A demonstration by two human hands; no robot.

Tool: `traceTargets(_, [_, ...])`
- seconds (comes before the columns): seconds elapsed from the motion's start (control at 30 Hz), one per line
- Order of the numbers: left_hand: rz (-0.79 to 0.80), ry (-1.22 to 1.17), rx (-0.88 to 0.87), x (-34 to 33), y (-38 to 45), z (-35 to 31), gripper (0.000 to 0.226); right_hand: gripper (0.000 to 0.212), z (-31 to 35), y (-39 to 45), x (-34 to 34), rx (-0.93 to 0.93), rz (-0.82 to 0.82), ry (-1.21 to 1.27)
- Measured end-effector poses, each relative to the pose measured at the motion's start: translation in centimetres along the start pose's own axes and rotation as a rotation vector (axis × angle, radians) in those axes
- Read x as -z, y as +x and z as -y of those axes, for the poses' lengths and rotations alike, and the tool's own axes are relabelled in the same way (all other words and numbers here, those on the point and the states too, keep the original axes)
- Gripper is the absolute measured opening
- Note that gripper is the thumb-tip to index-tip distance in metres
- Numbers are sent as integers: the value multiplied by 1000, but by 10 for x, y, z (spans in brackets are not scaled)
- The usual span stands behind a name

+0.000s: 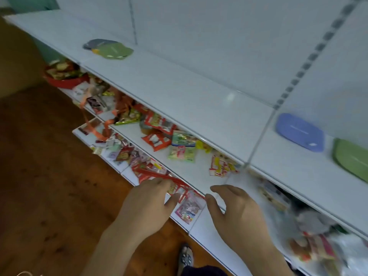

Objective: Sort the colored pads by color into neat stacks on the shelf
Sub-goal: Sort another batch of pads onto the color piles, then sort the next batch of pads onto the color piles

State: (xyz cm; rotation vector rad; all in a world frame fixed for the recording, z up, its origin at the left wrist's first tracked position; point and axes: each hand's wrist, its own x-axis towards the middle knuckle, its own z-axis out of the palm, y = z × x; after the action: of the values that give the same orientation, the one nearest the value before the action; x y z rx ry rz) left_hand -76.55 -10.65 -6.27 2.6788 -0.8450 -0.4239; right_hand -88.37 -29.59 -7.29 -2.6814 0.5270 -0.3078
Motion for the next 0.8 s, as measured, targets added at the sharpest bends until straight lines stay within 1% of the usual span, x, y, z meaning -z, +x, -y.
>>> traceTargets(0.1, [-43,-13,92,16,12,48,51,22,39,43,-26,81,26,5])
traceTargets(0.3, [-104,51,239,68,57,130,50,35,109,142,-84,242,56,78])
traceTargets(0.37, [-112,58,283,89,73,156,49,35,135,172,-96,280,50,119])
traceTargets(0.5, [-191,31,371,127,100,205,48,37,185,226,-114,400,60,134])
traceTargets(0.57, [-212,24,384,142,110,224,46,35,206,247,-122,438,45,145])
traceTargets(0.7, [-270,-7,384,171,141,277,46,34,257,298,-145,496,-40,180])
traceTargets(0.8, [-288,-12,329,191,171,320,47,32,286,334,-167,486,-102,152])
